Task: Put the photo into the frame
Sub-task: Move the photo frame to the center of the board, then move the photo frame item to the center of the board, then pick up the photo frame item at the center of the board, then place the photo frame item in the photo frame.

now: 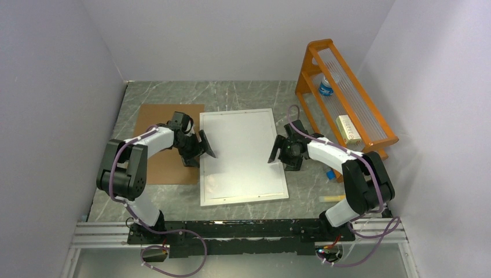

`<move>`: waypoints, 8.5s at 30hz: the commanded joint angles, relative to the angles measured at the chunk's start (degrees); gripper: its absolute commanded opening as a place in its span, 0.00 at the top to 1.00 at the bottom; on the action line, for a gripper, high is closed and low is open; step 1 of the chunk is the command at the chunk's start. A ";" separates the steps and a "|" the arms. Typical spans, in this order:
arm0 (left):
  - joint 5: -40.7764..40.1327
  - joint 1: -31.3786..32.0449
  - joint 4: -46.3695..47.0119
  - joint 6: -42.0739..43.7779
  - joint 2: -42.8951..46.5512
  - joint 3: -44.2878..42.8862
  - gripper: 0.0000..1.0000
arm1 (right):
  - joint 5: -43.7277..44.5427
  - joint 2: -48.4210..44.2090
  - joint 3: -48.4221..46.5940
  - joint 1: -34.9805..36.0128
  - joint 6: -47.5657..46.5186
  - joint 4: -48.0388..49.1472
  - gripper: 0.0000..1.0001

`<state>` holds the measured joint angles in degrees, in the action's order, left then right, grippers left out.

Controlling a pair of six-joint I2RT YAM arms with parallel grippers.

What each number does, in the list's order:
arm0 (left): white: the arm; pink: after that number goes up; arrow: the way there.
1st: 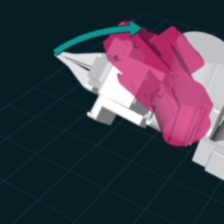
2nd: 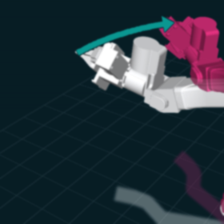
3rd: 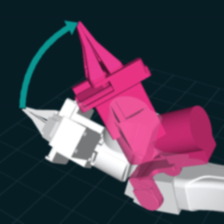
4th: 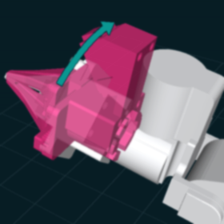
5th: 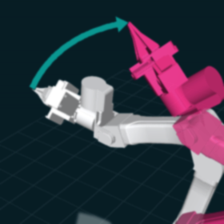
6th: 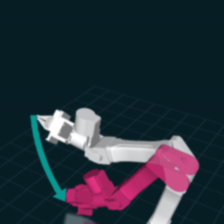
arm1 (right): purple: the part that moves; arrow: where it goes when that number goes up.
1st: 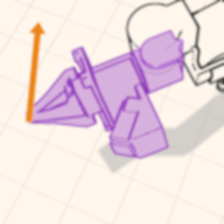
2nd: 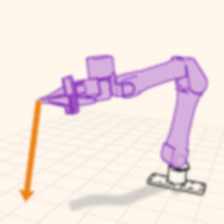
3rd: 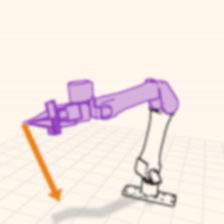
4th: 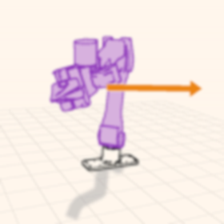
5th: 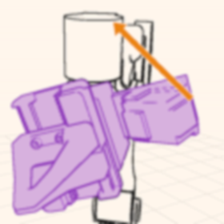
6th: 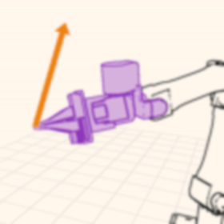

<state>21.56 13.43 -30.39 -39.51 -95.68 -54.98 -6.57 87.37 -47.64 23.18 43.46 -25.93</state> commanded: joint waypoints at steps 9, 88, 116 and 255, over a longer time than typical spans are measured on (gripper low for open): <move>3.11 -0.10 -0.14 1.99 -9.09 -11.70 0.16 | 2.85 -1.26 -3.15 -6.20 -3.87 -0.84 0.18; 0.41 -41.09 -19.08 22.33 -31.57 -23.74 0.29 | -16.10 39.81 -61.13 26.58 29.00 27.85 0.35; 3.58 -28.70 -18.21 23.74 -31.83 -19.82 0.34 | -10.98 25.59 -25.99 16.46 22.81 34.17 0.40; 11.91 -8.60 4.16 11.38 -19.79 -14.54 0.44 | -37.03 -8.52 -4.83 -9.72 -2.49 17.83 1.00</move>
<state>38.13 4.19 -25.30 -29.69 -112.97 -68.84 -41.28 78.32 -49.76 13.80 42.59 -12.08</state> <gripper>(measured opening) 0.562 0.022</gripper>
